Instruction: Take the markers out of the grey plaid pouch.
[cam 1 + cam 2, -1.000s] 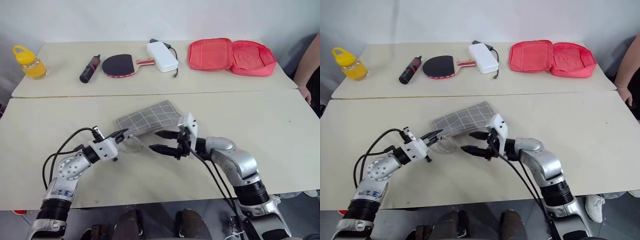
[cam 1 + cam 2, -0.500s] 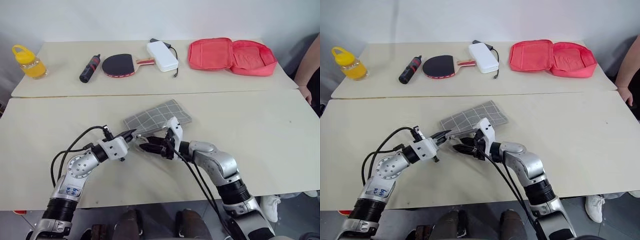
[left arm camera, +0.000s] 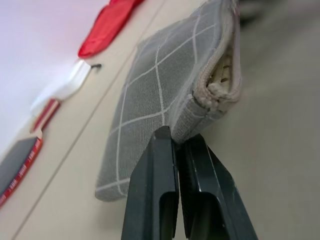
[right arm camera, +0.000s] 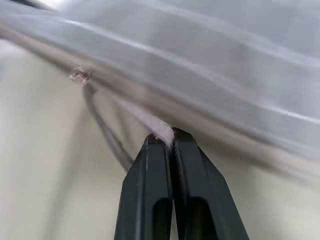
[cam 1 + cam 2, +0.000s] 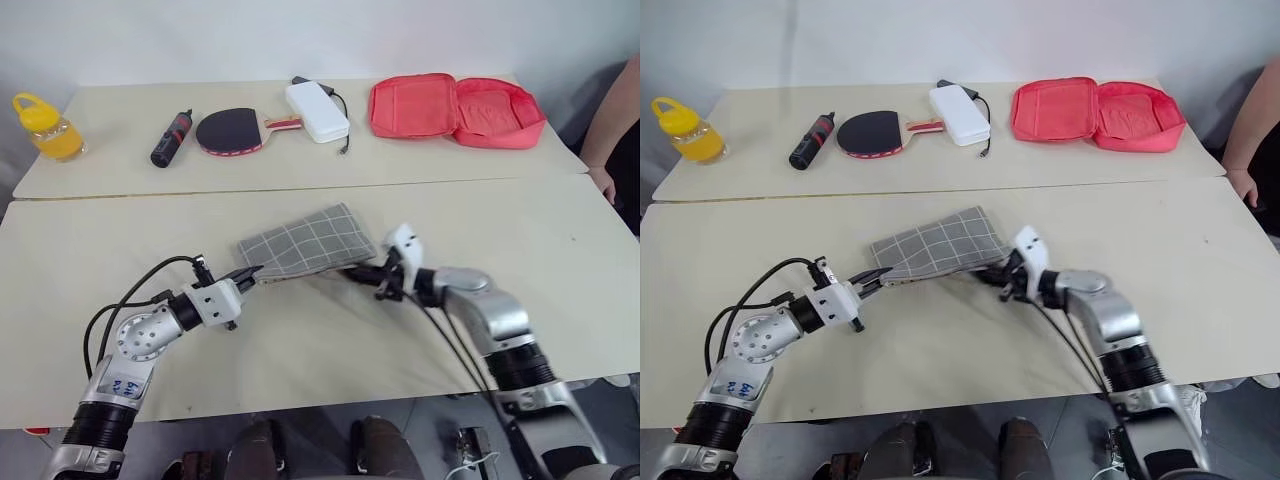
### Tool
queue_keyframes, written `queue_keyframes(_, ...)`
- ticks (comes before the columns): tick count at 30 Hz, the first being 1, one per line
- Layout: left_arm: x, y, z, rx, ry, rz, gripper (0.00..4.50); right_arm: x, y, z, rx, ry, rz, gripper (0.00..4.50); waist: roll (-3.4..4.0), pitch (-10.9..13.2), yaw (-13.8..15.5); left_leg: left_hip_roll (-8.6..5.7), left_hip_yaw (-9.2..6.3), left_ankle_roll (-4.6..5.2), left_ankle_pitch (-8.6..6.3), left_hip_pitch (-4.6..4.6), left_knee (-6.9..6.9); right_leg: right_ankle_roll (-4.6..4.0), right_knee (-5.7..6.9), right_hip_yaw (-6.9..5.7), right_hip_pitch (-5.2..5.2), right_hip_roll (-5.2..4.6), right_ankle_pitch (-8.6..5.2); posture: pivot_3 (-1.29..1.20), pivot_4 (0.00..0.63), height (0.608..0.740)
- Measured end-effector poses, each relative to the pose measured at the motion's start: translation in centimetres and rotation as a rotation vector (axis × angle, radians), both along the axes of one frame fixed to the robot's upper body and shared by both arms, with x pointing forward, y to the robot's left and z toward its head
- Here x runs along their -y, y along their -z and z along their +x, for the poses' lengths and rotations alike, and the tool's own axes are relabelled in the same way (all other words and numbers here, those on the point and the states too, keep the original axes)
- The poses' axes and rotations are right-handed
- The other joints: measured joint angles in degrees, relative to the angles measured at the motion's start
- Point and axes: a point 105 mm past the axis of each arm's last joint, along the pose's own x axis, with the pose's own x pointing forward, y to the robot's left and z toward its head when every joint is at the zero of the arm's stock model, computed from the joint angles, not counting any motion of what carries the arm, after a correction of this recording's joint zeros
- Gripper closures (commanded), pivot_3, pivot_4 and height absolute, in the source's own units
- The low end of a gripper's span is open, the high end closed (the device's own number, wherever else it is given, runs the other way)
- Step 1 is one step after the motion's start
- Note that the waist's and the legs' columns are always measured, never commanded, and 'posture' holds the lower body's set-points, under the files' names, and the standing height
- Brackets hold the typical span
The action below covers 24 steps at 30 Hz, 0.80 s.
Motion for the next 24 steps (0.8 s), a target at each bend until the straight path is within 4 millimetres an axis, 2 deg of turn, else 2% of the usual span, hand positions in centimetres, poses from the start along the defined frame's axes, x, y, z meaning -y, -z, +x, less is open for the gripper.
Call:
queue_keyframes(3, -0.4, 0.0, -0.1, -0.014, 0.002, -0.005, 4.50, 1.6, -0.7, 1.0, 0.038, 0.039, -0.019, 4.48, 0.00, 0.00, -0.51, 0.00, 0.01, -0.01, 0.00, 0.00, -0.04, 0.00, -0.01, 0.00, 0.00, 0.01, 0.00, 0.00, 0.150, 0.740)
queue_keyframes(6, -0.5, -0.1, -0.1, -0.020, 0.004, -0.017, 4.50, 2.6, -0.1, 1.3, 0.045, 0.052, -0.044, 4.48, -0.01, 0.00, -0.68, -0.01, 0.02, -0.01, 0.00, -0.01, -0.04, 0.00, -0.05, 0.00, 0.00, 0.00, 0.00, 0.00, 0.150, 0.740)
queue_keyframes(13, -0.9, -0.4, 0.0, -0.018, -0.010, -0.030, 4.50, 2.6, -0.2, 1.3, 0.080, 0.039, -0.063, 4.48, 0.00, 0.01, -0.86, -0.01, 0.03, -0.01, 0.01, -0.01, -0.03, 0.00, -0.03, 0.02, 0.00, 0.00, 0.00, 0.00, 0.150, 0.740)
queue_keyframes(18, -0.9, -0.3, 0.0, -0.019, -0.012, -0.032, 4.50, 2.7, -0.3, 0.6, 0.049, 0.016, -0.016, 3.08, 0.00, 0.01, -0.80, 0.00, 0.02, -0.01, 0.01, -0.01, -0.03, 0.00, -0.03, 0.02, 0.00, 0.00, 0.00, 0.00, 0.150, 0.740)
queue_keyframes(21, -0.9, -0.3, 0.0, -0.020, -0.013, -0.035, 4.50, 2.4, -0.4, -1.1, 0.016, -0.075, -0.007, 2.08, 0.00, 0.01, -0.69, -0.01, 0.00, -0.01, 0.00, -0.02, -0.03, 0.00, -0.04, 0.02, 0.01, -0.01, 0.00, 0.00, 0.150, 0.740)
queue_keyframes(24, -0.9, -0.2, 0.0, -0.022, -0.015, -0.040, 4.50, 2.0, -1.9, -2.8, 0.030, -0.175, -0.005, 2.08, 0.00, 0.01, -0.78, -0.01, 0.01, 0.00, 0.00, -0.01, -0.01, 0.00, -0.04, 0.03, 0.01, -0.01, 0.00, 0.00, 0.150, 0.740)
